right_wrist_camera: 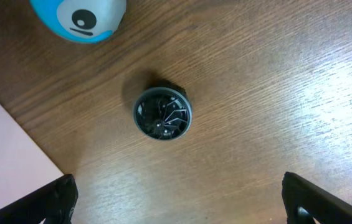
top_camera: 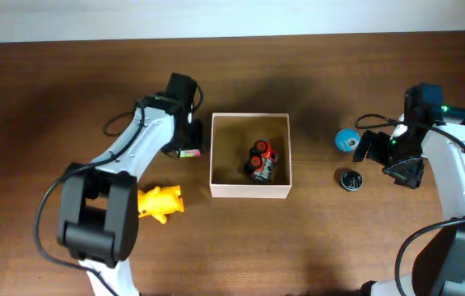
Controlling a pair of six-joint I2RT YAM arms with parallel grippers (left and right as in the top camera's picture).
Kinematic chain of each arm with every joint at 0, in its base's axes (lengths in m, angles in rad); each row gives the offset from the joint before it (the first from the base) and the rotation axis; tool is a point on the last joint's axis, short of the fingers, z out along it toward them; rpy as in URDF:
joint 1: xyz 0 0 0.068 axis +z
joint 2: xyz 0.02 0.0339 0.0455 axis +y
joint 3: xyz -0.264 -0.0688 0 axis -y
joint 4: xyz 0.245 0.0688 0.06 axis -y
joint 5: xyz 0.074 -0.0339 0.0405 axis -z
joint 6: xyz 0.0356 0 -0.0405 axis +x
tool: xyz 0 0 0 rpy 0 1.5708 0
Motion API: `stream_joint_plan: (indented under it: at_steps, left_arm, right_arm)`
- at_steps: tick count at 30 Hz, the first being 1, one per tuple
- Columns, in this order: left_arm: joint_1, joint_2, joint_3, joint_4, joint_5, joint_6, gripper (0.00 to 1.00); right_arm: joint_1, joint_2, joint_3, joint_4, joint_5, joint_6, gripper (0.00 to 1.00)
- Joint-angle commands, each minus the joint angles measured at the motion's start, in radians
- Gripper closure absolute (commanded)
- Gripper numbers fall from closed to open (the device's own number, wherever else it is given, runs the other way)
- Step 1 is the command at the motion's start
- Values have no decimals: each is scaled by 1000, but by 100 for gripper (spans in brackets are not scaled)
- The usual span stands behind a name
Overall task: Pack container
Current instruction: 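Move the left gripper to the Rubik's cube and grasp it, then lift the cube with the left gripper into the box and release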
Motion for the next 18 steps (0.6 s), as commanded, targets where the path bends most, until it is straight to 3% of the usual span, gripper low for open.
stream_joint_plan:
  at_steps: [1,10,15,18]
  left_arm:
    - [-18,-122,92,-50,3,34,52]
    - [-164,-245,155,-117,-9,33,52]
    - [-241,-204,153,-110,-149,-45,46]
    - [-252,-141,153,-85,-131,-55,44]
  right_arm:
    - [-4,4,11,0,-5,5,1]
    - [-4,4,11,0,-5,5,1]
    - [-4,4,11,0,-5,5,1]
    - [-4,4,11,0,-5,5,1]
